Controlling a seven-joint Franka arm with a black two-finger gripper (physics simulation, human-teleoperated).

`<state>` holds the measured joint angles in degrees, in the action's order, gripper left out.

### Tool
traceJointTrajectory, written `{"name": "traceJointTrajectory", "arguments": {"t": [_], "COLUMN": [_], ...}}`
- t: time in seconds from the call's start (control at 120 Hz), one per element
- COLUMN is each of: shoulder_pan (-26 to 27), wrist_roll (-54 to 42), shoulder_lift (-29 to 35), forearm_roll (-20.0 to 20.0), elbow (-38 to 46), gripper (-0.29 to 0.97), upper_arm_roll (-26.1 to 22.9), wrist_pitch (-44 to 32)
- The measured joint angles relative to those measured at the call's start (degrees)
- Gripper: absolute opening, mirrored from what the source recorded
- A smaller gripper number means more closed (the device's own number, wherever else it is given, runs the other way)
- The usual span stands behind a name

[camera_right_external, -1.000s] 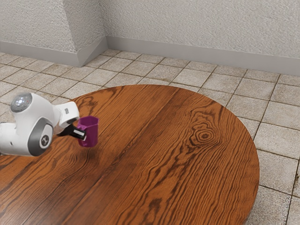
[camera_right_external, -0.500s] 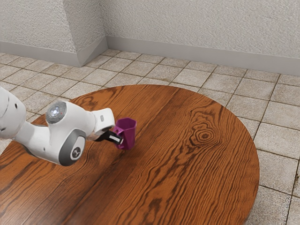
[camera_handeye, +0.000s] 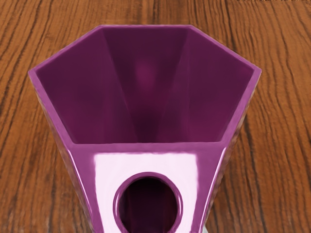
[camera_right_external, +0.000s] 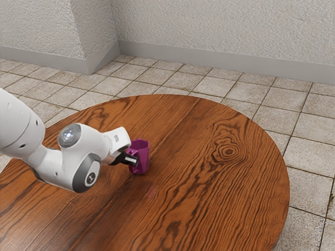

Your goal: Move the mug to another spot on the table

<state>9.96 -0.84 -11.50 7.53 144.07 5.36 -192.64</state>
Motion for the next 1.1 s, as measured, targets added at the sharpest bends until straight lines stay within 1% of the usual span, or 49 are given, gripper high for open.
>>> {"name": "traceJointTrajectory", "arguments": {"t": [0.125,0.233,0.367,0.425,0.5,0.55,0.633,0.792,0.917,1.017,1.1], "shoulder_pan": [0.2,0.2,0.1,0.1,-0.2,-0.6,-1.5,-4.8,-6.3,-7.7,-8.5], "wrist_roll": [1.5,2.5,3.4,3.7,4.1,4.3,4.4,4.5,3.1,1.3,0.0], "shoulder_lift": [0.0,0.5,1.9,3.5,5.6,6.6,7.5,7.1,7.0,7.1,7.7], "forearm_roll": [-0.1,-0.1,-0.2,-0.2,-0.4,-0.6,-0.7,-0.8,-0.8,-0.8,-1.2], "elbow": [0.2,0.3,0.4,0.6,0.4,-1.1,-10.1,-31.9,-45.7,-53.6,-56.4], "gripper": [0.33,0.46,0.55,0.58,0.6,0.61,0.63,0.64,0.65,0.65,0.65], "upper_arm_roll": [0.0,0.0,0.0,0.0,0.0,0.0,0.1,0.3,0.8,1.1,1.3], "wrist_pitch": [-0.4,-0.6,-0.5,-0.1,1.5,3.9,14.0,41.8,61.9,75.0,82.8]}}
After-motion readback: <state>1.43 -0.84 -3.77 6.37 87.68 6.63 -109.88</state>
